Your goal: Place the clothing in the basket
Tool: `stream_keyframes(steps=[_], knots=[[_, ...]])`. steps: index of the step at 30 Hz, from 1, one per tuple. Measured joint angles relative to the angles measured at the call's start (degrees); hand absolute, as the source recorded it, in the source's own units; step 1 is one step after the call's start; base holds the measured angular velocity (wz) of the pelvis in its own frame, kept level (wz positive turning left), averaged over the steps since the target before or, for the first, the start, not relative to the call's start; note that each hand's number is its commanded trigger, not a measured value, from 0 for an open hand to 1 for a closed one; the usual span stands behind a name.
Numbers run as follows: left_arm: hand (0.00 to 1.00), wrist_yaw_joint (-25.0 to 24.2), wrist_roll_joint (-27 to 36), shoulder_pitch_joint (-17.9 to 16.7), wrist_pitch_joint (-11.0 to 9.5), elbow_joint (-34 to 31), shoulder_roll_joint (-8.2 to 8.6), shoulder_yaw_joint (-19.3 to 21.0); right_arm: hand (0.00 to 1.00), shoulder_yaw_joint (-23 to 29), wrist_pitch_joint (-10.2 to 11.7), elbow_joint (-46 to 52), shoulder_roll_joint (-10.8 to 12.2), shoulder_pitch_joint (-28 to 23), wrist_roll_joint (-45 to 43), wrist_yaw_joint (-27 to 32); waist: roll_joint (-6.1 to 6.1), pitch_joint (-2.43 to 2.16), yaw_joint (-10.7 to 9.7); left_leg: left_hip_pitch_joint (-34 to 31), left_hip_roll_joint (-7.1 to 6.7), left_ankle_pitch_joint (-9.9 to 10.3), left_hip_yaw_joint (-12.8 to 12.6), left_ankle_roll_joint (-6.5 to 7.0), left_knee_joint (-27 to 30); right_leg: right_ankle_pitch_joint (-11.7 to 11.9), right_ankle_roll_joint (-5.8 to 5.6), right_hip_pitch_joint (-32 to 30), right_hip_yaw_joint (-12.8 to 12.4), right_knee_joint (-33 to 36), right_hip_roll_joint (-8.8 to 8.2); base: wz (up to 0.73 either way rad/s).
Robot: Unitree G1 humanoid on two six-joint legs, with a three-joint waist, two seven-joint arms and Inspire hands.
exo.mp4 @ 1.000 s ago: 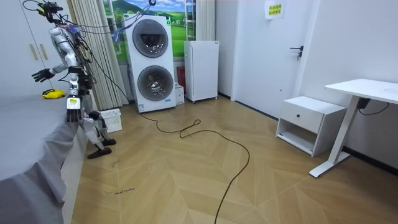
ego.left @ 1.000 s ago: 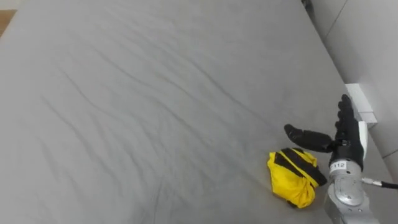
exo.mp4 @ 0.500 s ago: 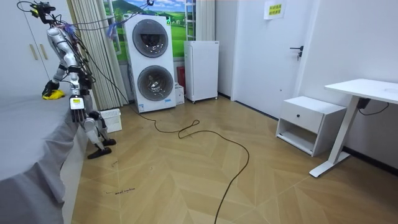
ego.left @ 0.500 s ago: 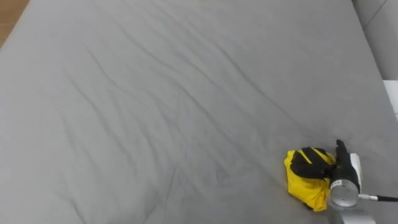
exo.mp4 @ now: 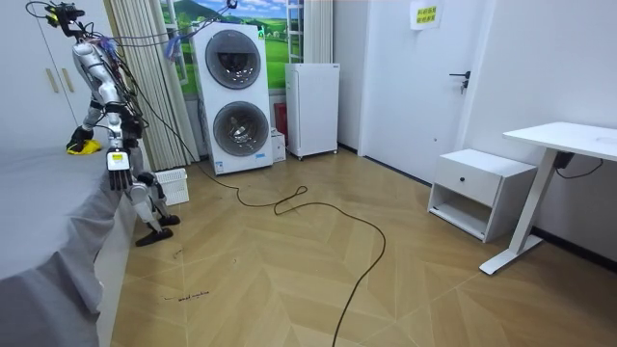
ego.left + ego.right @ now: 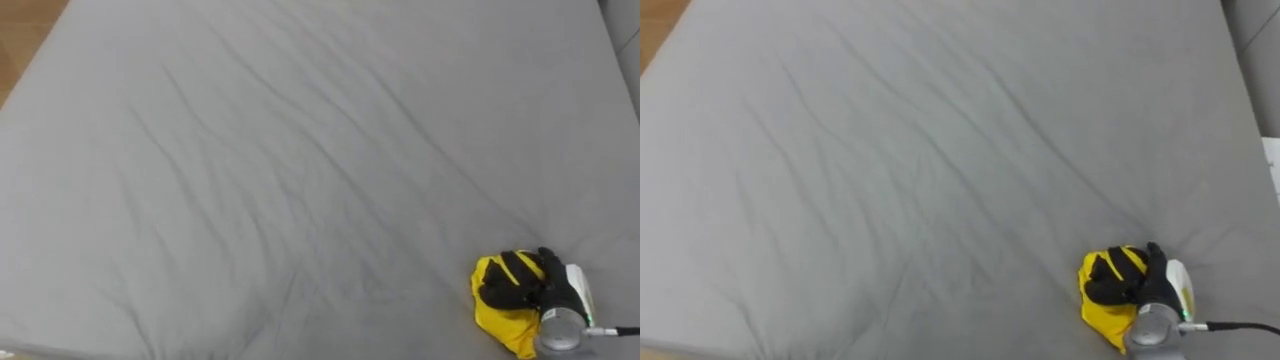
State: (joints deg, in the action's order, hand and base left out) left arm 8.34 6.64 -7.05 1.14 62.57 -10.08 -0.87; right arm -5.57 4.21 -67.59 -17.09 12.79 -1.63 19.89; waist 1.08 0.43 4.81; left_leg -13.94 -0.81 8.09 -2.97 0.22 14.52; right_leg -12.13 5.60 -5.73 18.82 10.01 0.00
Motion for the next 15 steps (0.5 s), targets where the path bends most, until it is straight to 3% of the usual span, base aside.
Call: stream_keyframes(steps=[3,9,15], knots=[[0.0,0.02,0.02,0.59,0.22,0.0,-0.11,-0.03,1.0,0.0,-0.05,0.0,-1.37,-0.99,-0.85,0.0,0.0,-0.16,0.0,0.45,0.08,0.0,-1.87,0.0,-0.09,0.02,-0.04,0.77,0.27,-0.41,0.02,0.04],[0.0,0.36,-1.28,0.77,0.17,-0.31,-0.08,0.3,1.0,0.78,-0.23,0.03,-1.78,-1.26,-1.18,0.71,-0.46,-0.3,-0.02,2.08,0.15,0.0,-1.87,0.0,-1.45,0.02,-0.04,1.72,0.22,-0.35,0.19,0.0],[0.0,2.21,-0.98,-0.61,0.14,-1.27,-0.05,0.82,1.0,2.33,-1.73,1.3,-1.95,-2.91,-0.59,0.68,0.21,-0.26,0.09,6.37,0.04,-0.02,-1.96,-0.03,-4.37,-0.35,-0.7,4.61,-0.16,-0.34,0.19,0.01]])
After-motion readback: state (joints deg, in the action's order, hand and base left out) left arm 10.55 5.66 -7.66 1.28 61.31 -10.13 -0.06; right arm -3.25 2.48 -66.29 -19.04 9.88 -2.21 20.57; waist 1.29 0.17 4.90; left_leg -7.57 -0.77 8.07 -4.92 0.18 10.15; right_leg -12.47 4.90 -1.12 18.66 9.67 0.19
